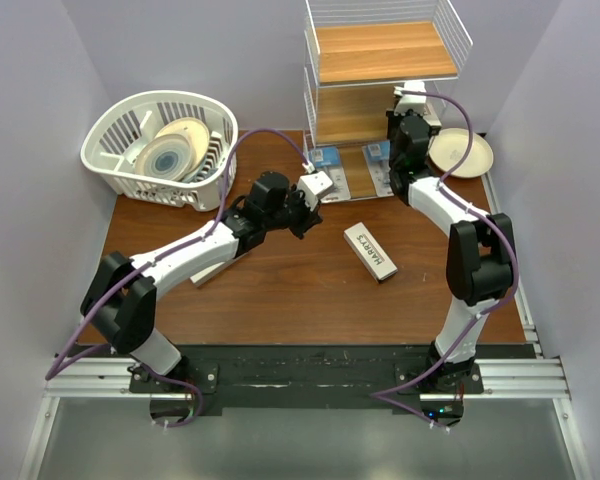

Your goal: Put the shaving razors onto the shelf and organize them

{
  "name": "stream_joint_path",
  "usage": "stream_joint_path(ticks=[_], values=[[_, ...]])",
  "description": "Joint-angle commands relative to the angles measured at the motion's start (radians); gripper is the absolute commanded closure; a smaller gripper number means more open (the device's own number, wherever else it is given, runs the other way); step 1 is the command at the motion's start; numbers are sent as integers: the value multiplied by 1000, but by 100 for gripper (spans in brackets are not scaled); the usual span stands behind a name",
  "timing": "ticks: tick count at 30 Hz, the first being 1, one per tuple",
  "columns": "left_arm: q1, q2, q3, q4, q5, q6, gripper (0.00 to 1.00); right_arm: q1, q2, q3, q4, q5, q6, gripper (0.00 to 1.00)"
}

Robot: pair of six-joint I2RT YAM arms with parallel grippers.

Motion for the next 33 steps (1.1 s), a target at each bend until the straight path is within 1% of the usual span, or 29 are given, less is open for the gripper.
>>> stream_joint_path(ticks=[1, 7, 9, 11, 15, 16, 18, 19, 20, 21, 22, 23, 24, 26, 27, 29, 30, 31, 32, 33], values=[[-4, -14, 35, 36, -25, 19, 99, -5, 36, 37, -22, 62, 6, 100], [-4, -19, 14, 45, -32, 14, 99, -7, 28, 36, -38, 89, -11, 100], [-4, -19, 14, 51, -26, 8, 99, -5, 22, 26, -27, 73, -9, 100], [-4, -21, 14, 54, -23, 5, 99, -5, -2, -6, 2, 41, -14, 100], [-3, -28, 15, 47, -29, 4, 99, -1, -62, -55, 57, -79, 8, 100], [-3, -30, 18, 39, -42, 5, 99, 8, -76, -63, 63, -88, 8, 98], [-4, -42, 20, 31, -71, 7, 99, 17, -125, -87, 83, -128, 5, 89], [-4, -50, 23, 21, -112, 7, 99, 27, -148, -98, 86, -133, 5, 77], [-4, -65, 23, 20, -132, 10, 99, 31, -191, -106, 85, -138, 2, 74], [-4, -71, 23, 20, -149, 13, 100, 39, -222, -118, 52, -136, -7, 71], [-3, -80, 20, -16, -175, 17, 100, 51, -251, -124, 18, -144, -11, 63], [-4, -97, 15, -19, -184, 30, 100, 53, -281, -133, -24, -160, -8, 59], [-4, -105, 10, -21, -187, 34, 100, 56, -358, -170, -106, -192, 0, 56], [-4, -129, -12, -21, -194, 45, 100, 65, -439, -228, -165, -268, -7, 49], [-4, -136, -20, -19, -192, 45, 100, 65, -508, -281, -241, -301, -24, 47], [-3, -155, -48, -15, -169, 47, 99, 65, -573, -326, -346, -358, -24, 45], [-1, -162, -68, -12, -158, 45, 99, 65, -622, -371, -430, -348, 14, 51], [-1, -175, -78, -3, -137, 47, 98, 61, -644, -391, -462, -299, 41, 60], [-3, -182, -91, 2, -128, 44, 98, 56, -659, -408, -499, -214, 66, 86], [-1, -188, -109, 2, -117, 45, 97, 35, -674, -429, -507, -190, 96, 97]])
